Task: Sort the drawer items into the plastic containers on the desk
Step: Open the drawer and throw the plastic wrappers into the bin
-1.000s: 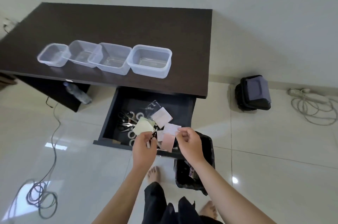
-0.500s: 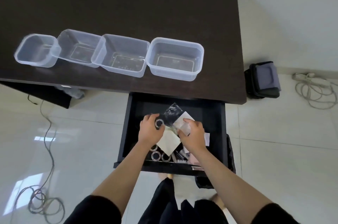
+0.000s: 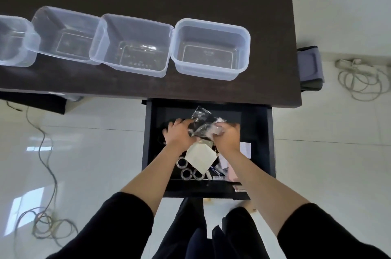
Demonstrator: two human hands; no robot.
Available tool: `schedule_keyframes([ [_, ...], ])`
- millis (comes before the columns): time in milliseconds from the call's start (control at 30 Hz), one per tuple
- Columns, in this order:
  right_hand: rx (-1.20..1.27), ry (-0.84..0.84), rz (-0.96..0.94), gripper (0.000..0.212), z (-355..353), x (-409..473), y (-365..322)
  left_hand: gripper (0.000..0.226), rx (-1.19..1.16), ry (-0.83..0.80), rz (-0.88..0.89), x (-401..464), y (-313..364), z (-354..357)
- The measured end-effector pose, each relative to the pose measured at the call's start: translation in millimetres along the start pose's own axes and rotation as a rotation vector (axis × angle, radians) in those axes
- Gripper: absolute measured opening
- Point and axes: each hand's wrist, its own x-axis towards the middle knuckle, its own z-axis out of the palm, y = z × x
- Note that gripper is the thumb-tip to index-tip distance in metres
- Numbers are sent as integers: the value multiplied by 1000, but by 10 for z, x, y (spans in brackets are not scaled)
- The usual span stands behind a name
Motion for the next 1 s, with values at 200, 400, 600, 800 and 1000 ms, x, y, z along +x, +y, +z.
schedule_keyframes([
  [200,123,-16,7,17,-232,26,-20,28,-92,139,18,-62,-57,10],
  [400,209,-22,-72,11,-495,-26,-15,22,-266,263,34,-229,-49,-97],
  [600,244,-25,-129,25,-736,-210,19,26,-400,308,-17,-517,60,-186],
  [800,298,22,-212,26,-1134,-344,84,35,-604,240,4,-861,334,-97],
  [1000,350,64,-258,23,-1647,-392,463,40,-613,269,104,-1235,937,302],
])
